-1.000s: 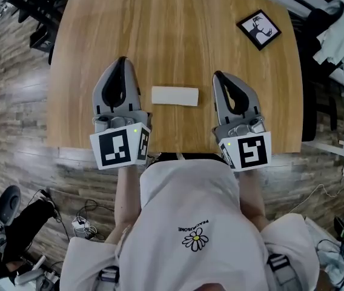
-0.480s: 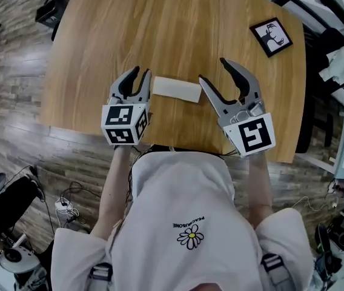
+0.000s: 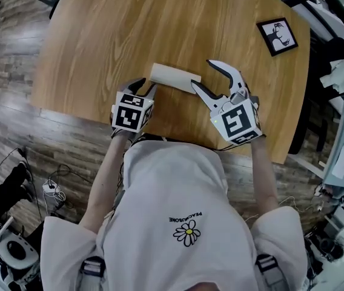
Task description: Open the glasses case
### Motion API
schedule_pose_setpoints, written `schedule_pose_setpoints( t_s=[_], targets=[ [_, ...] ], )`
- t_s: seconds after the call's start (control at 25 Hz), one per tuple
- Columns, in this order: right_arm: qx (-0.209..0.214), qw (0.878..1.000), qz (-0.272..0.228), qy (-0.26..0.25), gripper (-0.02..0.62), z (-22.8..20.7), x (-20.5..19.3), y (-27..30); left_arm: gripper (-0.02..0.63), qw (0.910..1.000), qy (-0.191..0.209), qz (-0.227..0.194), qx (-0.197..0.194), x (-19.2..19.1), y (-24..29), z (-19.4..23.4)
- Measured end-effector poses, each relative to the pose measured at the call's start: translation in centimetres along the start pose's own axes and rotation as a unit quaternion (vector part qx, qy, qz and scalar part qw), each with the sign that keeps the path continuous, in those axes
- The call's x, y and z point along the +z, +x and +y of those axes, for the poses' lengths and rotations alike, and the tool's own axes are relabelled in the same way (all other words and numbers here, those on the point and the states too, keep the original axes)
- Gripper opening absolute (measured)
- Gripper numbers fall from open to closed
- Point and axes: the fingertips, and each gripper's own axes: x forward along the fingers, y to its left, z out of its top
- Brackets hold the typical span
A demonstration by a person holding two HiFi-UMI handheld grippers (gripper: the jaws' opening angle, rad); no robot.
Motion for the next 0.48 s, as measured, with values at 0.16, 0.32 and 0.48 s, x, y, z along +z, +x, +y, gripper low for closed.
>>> schedule_pose_setpoints(
  t_s=[0.16, 0.32, 0.48],
  targets=[
    [0.034, 0.998, 0.048, -0.029, 0.241, 2.0, -3.0, 1.7, 0.135, 0.9998, -0.008, 0.017, 0.006, -1.0, 0.8, 0.4],
    [0.064, 0.993, 0.083, -0.049, 0.241, 4.2, -6.0, 3.4, 0.135, 0.9997, -0.018, 0.018, 0.001, -0.9, 1.2, 0.5],
    [0.093, 0.987, 0.118, -0.062, 0.243, 6.1, -8.6, 4.6, 0.137, 0.9996, -0.02, 0.02, -0.006, -0.8, 1.6, 0.2]
  ],
)
